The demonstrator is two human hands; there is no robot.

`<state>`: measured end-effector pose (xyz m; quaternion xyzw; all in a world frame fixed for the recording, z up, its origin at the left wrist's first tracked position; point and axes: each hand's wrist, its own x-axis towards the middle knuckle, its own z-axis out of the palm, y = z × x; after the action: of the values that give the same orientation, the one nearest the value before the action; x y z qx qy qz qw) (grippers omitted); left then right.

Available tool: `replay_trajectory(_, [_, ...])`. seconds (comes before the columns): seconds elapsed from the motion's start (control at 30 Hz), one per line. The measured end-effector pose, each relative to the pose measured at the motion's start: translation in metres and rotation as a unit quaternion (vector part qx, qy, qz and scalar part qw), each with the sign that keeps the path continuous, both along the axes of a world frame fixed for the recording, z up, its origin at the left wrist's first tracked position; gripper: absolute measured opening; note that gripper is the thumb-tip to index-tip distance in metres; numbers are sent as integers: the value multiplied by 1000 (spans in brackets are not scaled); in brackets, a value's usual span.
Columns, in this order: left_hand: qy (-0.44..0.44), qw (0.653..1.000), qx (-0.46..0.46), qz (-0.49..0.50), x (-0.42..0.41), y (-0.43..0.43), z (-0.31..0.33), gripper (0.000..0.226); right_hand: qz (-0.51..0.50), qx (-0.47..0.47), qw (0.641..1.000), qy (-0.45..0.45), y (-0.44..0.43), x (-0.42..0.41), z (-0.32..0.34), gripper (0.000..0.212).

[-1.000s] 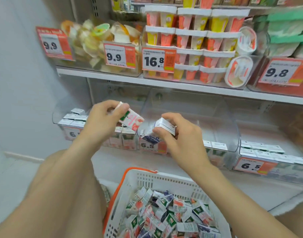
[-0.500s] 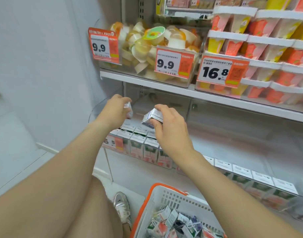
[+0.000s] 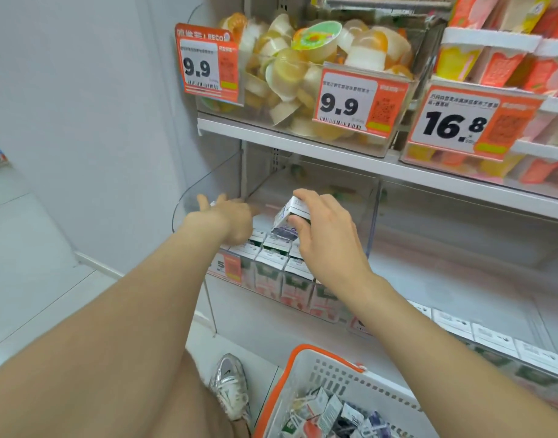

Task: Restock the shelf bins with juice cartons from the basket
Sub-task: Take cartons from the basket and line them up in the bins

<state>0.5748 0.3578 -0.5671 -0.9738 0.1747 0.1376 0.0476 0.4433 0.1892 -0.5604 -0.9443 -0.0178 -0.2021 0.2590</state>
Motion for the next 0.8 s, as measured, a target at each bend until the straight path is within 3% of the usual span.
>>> replay_trajectory(0.17, [-69,989,-129,-38,-32,-16,30,53,0,-30,999,18,-17,-10,7,60])
replay_trajectory(0.23, [-32,966,-243,-83,-56,-24,46,50,9,-35,999,-7,-28,-22,13,51])
replay_trajectory(0.37, [109,886,-429,-139,-114,-40,68,33,37,-75,994,-75,-62,-58,22,36])
replay_trajectory(0.43, [174,861,-458,-138,-134,-48,71,25,58,-50,993,-87,-80,-80,26,38])
replay_trajectory(0.53, [225,854,-444,-153,-154,-69,70,27,72,-6,996,-57,-106,-109,29,37])
replay_trajectory(0.8, [204,821,-507,-165,-204,-161,61,39,-11,65,997,25,-180,-170,48,27])
